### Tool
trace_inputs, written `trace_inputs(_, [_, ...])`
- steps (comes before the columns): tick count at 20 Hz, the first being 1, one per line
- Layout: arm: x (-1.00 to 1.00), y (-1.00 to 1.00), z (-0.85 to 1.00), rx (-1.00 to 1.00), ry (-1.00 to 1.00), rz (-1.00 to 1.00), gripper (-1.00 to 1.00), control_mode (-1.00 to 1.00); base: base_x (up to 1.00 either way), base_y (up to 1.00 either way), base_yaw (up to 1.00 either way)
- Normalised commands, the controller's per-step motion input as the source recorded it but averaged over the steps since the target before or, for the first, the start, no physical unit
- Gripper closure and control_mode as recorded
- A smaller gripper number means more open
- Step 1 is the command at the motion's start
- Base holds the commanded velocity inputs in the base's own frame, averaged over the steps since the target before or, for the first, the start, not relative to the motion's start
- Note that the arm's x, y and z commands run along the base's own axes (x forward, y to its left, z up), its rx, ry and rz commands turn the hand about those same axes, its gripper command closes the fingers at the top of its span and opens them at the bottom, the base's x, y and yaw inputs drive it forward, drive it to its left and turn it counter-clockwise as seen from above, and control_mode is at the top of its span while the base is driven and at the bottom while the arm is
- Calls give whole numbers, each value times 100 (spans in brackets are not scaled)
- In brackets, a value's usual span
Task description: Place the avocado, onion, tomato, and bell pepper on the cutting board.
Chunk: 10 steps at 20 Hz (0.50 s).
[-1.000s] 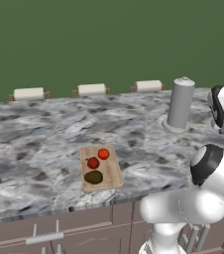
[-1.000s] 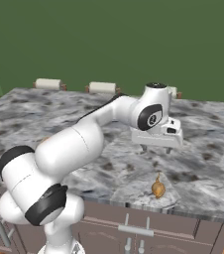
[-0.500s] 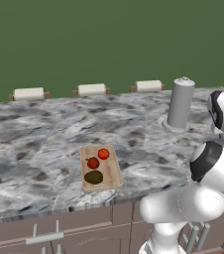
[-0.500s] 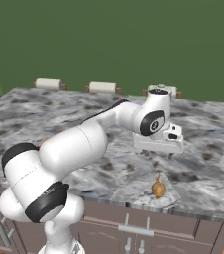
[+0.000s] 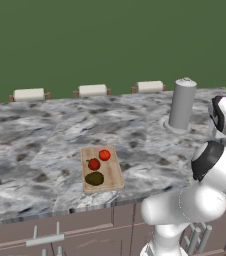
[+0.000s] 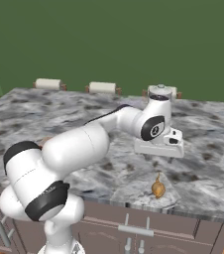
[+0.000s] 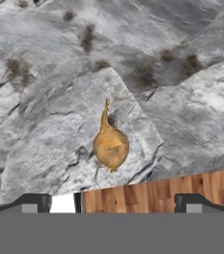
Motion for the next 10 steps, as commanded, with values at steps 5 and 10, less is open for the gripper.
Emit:
trace_inputs(5, [0,-2,-22,1,2,0,-100,-100,0,0,0])
trace_inputs(10, [2,0,-26,0,2,0,-100,-100,0,0,0])
